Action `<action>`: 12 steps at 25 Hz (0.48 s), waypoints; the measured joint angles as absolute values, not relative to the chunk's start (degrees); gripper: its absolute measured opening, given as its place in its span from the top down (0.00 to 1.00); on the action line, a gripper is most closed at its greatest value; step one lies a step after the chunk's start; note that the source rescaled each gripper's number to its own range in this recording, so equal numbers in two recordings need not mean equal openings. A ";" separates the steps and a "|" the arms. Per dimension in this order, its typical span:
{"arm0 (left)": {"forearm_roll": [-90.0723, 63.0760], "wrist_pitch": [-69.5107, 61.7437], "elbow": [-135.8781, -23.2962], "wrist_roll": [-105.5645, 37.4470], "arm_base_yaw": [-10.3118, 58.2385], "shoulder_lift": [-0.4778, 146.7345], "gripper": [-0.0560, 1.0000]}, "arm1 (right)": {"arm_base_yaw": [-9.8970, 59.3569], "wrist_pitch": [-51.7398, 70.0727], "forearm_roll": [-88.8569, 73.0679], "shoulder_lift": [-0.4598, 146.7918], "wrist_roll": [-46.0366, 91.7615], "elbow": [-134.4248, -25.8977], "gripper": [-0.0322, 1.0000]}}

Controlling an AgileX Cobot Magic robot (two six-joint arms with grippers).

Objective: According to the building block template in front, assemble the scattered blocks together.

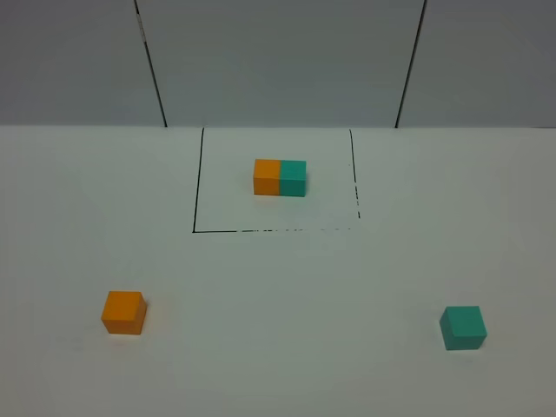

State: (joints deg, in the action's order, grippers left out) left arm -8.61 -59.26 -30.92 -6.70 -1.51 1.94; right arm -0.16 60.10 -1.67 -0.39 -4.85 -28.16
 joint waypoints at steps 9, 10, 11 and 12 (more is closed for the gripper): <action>-12.68 -58.72 -43.39 0.00 -1.51 32.45 0.32 | -0.16 60.10 -1.67 -0.39 -4.85 -28.16 0.19; -14.25 -58.53 -45.39 -0.33 -1.51 36.93 0.32 | -0.16 60.10 -1.67 -0.39 -4.85 -28.16 0.19; -15.63 -58.42 -47.50 -1.32 -1.51 41.44 0.32 | -0.16 60.10 -1.67 -0.39 -4.85 -28.16 0.19; -17.15 -58.43 -49.39 -2.61 -1.51 45.86 0.32 | -0.16 60.10 -1.67 -0.39 -4.85 -28.16 0.19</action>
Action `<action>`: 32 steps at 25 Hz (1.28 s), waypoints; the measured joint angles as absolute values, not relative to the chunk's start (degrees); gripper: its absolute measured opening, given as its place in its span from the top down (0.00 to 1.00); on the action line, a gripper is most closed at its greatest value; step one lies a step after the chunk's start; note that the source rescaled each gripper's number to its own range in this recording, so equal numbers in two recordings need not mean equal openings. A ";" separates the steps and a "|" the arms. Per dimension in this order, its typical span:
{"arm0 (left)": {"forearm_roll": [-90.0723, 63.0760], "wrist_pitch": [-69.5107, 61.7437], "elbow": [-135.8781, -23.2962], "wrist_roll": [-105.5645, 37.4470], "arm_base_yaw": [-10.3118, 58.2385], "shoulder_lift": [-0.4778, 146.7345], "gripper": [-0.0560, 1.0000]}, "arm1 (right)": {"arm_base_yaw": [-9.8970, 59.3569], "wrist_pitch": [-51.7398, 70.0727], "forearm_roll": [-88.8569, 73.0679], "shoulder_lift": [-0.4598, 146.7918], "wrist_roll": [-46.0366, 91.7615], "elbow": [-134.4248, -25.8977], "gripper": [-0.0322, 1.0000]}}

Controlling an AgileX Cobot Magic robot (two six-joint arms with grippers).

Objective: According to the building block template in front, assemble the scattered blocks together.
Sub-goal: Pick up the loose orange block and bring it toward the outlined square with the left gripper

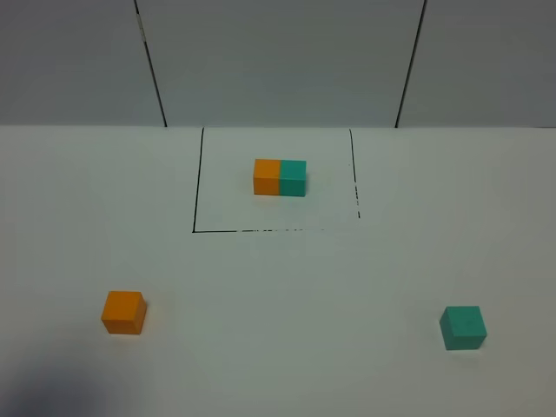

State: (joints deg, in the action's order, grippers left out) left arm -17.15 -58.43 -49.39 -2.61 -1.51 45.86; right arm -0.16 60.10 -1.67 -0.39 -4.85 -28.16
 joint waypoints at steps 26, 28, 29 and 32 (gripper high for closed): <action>0.00 -56.39 -70.53 10.97 18.30 102.23 0.24 | -0.16 60.10 -1.67 -0.39 -4.85 -28.16 0.19; 0.96 -55.57 -70.53 10.95 18.30 103.46 0.23 | -0.16 60.10 -1.67 -0.39 -4.85 -28.16 0.19; 1.09 -54.93 -70.53 10.90 18.30 103.86 0.22 | -0.16 60.10 -1.67 -0.39 -4.85 -28.16 0.19; 1.09 -53.18 -70.47 10.90 18.35 105.35 0.22 | -0.16 60.10 -1.67 -0.39 -4.85 -28.16 0.19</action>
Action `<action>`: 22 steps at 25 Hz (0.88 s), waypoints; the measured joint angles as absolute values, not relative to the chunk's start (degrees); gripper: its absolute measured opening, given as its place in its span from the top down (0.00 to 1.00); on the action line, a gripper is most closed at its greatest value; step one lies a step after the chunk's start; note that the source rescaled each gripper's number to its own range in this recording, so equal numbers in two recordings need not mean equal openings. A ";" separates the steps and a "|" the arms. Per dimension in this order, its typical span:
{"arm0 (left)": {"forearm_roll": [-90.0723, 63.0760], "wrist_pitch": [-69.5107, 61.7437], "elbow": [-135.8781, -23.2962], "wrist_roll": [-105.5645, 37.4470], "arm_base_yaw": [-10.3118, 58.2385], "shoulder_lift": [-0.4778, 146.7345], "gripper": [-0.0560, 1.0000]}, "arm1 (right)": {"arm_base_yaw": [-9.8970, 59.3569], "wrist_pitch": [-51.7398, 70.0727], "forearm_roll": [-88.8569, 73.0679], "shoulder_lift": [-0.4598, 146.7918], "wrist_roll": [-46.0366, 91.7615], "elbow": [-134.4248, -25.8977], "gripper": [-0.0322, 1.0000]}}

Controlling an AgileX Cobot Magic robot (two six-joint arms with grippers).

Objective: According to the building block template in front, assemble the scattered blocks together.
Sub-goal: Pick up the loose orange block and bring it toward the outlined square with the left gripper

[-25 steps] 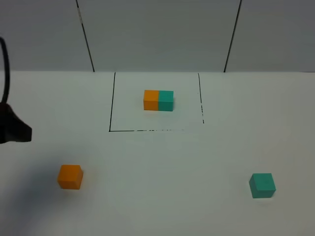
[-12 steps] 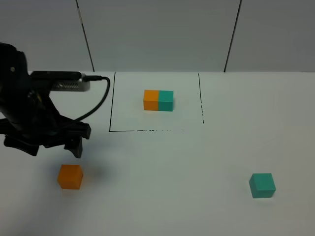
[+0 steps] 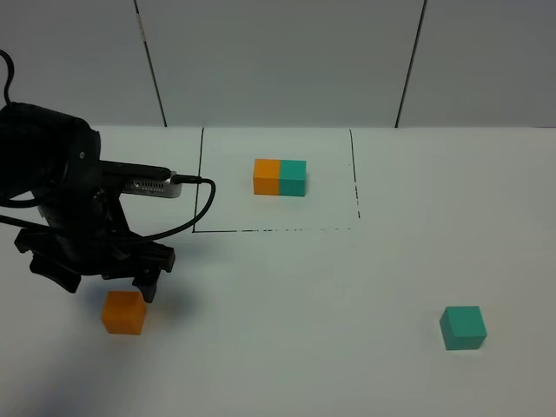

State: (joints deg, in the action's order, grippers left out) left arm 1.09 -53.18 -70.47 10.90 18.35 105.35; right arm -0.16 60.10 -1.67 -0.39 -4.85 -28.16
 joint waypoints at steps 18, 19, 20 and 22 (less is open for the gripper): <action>1.60 -34.93 -59.72 10.61 17.84 107.87 0.22 | -0.16 60.10 -1.67 -0.39 -4.85 -28.16 0.19; 1.52 -34.78 -59.72 10.61 17.84 108.56 0.22 | -0.16 60.10 -1.67 -0.39 -4.85 -28.16 0.19; 1.47 -34.58 -59.72 10.61 17.84 109.43 0.22 | -0.16 60.10 -1.67 -0.39 -4.85 -28.16 0.19; 1.36 -34.15 -59.61 10.61 17.84 111.06 0.22 | -0.16 60.10 -1.67 -0.39 -4.85 -28.16 0.19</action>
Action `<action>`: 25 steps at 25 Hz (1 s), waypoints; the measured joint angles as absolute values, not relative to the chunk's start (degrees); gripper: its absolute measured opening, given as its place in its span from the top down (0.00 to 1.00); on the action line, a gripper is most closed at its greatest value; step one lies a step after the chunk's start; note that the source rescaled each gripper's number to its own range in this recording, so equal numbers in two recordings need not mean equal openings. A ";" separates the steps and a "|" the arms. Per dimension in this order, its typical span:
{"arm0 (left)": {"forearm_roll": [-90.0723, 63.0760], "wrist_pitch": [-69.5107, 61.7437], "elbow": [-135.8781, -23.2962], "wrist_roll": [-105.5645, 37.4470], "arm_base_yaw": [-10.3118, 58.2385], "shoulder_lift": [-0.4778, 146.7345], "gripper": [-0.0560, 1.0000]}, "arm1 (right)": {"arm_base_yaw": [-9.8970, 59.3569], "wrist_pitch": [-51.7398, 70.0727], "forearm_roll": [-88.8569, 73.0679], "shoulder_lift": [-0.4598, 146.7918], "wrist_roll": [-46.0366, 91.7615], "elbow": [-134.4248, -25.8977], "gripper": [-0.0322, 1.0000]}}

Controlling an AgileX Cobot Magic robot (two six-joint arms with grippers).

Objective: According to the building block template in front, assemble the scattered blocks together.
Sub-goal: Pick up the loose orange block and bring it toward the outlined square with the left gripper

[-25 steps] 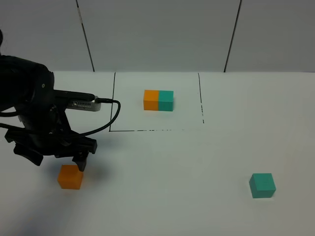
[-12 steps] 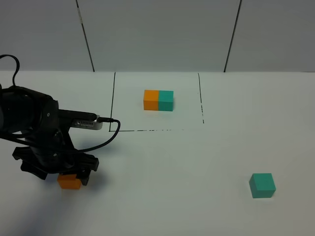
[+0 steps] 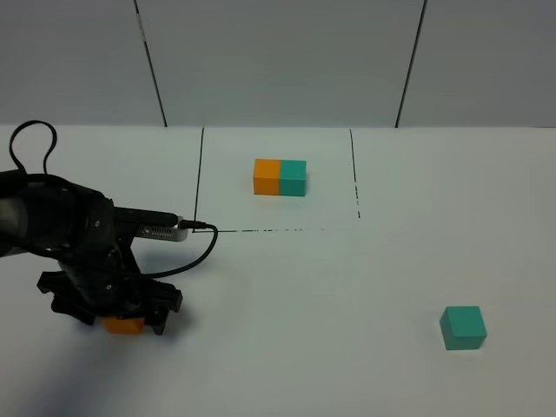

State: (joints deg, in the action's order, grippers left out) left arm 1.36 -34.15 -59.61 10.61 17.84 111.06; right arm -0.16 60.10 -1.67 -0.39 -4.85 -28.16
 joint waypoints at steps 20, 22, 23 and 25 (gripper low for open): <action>1.11 -32.95 -59.89 14.80 17.81 112.58 0.88 | -0.16 60.12 -1.67 -0.39 -4.85 -28.16 0.19; 1.23 -33.03 -59.88 15.05 17.81 112.58 0.95 | -0.16 60.12 -1.67 -0.39 -4.85 -28.16 0.19; 1.22 -33.03 -59.88 15.04 17.81 112.58 0.95 | -0.16 60.12 -1.67 -0.39 -4.85 -28.16 0.19; 1.22 -33.07 -59.88 15.04 17.81 112.58 0.95 | -0.16 60.12 -1.67 -0.39 -4.85 -28.16 0.19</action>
